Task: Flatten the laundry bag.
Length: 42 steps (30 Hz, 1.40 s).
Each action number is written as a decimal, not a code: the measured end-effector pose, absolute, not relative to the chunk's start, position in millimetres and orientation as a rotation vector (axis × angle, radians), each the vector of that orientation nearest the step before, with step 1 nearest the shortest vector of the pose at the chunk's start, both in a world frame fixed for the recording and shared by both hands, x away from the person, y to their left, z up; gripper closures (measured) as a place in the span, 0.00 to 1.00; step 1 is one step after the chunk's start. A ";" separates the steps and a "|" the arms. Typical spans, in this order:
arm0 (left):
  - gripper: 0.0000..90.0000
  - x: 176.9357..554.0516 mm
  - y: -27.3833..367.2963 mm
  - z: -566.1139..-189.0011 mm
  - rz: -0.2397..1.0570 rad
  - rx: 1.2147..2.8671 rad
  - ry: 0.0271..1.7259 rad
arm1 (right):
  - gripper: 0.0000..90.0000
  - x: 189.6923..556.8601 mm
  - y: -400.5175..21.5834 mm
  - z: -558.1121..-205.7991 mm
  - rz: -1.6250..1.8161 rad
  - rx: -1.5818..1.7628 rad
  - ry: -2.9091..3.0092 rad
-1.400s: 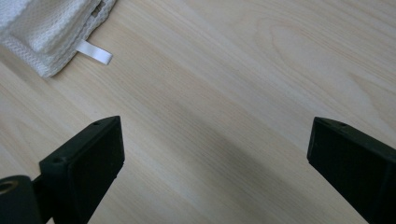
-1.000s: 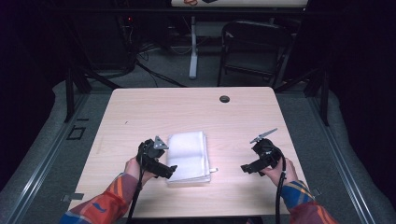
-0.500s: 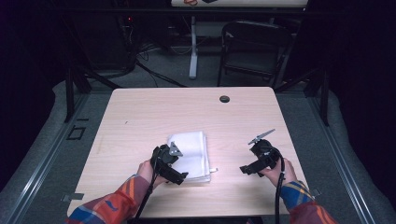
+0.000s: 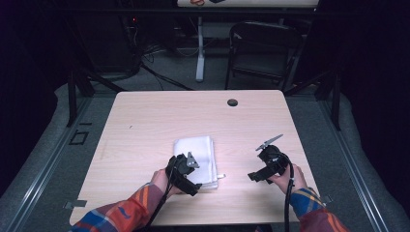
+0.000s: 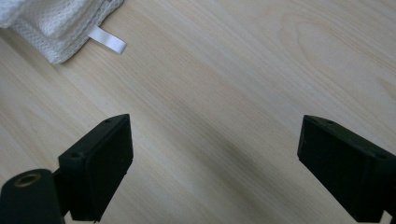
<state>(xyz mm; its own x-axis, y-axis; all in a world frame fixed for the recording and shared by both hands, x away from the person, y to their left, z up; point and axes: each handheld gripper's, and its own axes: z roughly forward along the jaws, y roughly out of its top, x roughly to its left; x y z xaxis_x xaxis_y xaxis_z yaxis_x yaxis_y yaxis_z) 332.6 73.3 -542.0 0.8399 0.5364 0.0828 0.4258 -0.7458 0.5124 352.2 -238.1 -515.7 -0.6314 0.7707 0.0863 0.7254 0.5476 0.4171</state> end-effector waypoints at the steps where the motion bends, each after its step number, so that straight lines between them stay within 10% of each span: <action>1: 0.13 333.0 72.4 -542.6 0.305 2.537 0.700 | 0.12 351.9 -237.5 -515.9 0.649 1.297 2.669; 18: 0.18 330.3 59.6 -554.3 0.326 2.621 0.646 | 0.14 351.4 -233.2 -517.5 0.638 1.270 2.703; 34: 0.58 338.3 70.7 -553.0 0.236 2.594 0.612 | 0.15 350.4 -228.2 -519.7 0.637 1.251 2.723; 42: 0.62 340.1 73.9 -550.2 0.183 2.577 0.607 | 0.16 350.3 -225.3 -520.0 0.625 1.232 2.735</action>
<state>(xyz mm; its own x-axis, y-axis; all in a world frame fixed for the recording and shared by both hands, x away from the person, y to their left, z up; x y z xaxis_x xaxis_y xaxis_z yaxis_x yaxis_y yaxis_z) 340.1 73.9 -550.2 0.8927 0.4503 0.0189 0.3857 -0.7851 0.4846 350.3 -225.3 -520.0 -0.6740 0.7326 0.0950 0.7011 0.5939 0.3947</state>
